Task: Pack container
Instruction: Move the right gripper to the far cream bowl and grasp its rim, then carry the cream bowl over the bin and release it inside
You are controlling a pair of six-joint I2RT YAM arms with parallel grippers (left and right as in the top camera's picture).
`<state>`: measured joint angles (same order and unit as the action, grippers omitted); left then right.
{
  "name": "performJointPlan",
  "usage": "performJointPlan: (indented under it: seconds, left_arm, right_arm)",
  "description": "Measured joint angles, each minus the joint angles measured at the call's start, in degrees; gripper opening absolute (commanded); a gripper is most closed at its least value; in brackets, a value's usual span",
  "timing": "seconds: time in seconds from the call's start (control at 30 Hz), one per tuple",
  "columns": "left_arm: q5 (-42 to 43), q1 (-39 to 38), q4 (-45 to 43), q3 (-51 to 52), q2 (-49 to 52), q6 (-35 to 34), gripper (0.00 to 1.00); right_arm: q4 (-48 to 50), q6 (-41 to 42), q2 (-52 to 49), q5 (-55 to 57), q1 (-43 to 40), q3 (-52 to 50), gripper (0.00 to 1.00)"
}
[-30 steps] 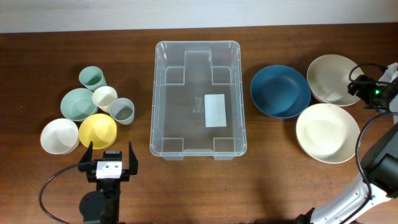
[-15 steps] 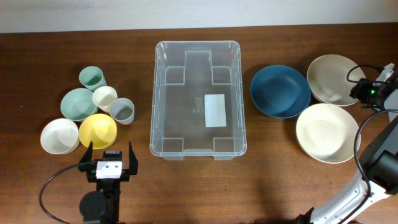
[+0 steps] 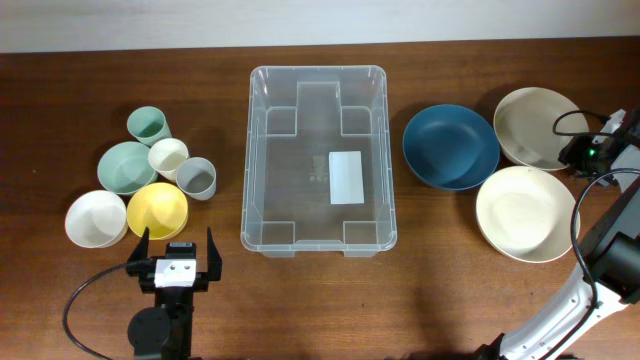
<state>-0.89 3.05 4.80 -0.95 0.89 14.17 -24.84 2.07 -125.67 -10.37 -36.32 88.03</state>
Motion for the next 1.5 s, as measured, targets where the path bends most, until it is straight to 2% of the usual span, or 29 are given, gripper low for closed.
performJointPlan:
  seconds: [0.23,0.33,0.37,0.4,0.77,0.9,1.1,1.33,1.5]
  left_arm:
    - [0.0,0.0,0.0,0.0,0.0,0.0,0.99]
    - [0.0,0.0,0.0,0.0,0.0,0.0,0.99]
    - [0.0,0.0,0.0,0.0,0.0,0.0,0.99]
    - [0.0,0.0,0.0,0.0,0.0,0.0,0.99]
    - [0.0,0.0,0.0,0.0,0.0,0.0,0.99]
    - [0.0,0.0,0.0,0.0,0.0,0.0,0.99]
    - [0.0,0.0,0.0,0.0,0.0,0.0,0.99]
    - [0.0,0.0,0.0,0.0,0.0,0.0,0.99]
    - [0.0,0.0,0.0,0.0,0.0,0.0,0.99]
  right_arm:
    - [1.1,0.7,-0.1,0.0,0.0,0.0,0.17]
    - [1.3,1.9,-0.1,-0.1,0.0,0.0,0.11]
    - [1.3,2.1,-0.1,0.0,0.0,0.0,0.05]
    - [1.4,3.0,-0.1,-0.1,0.0,0.0,0.04]
    - [0.2,3.5,-0.1,-0.6,0.0,5.9,0.04]
    - [-4.1,3.5,-0.1,-1.4,0.0,12.6,0.04]
    - [-14.4,2.1,0.0,-4.4,1.6,28.5,0.04]
    - [-23.3,-6.8,0.5,-6.7,13.2,42.8,0.04]
    - [-25.4,-11.2,0.8,-7.7,25.5,45.2,0.04]
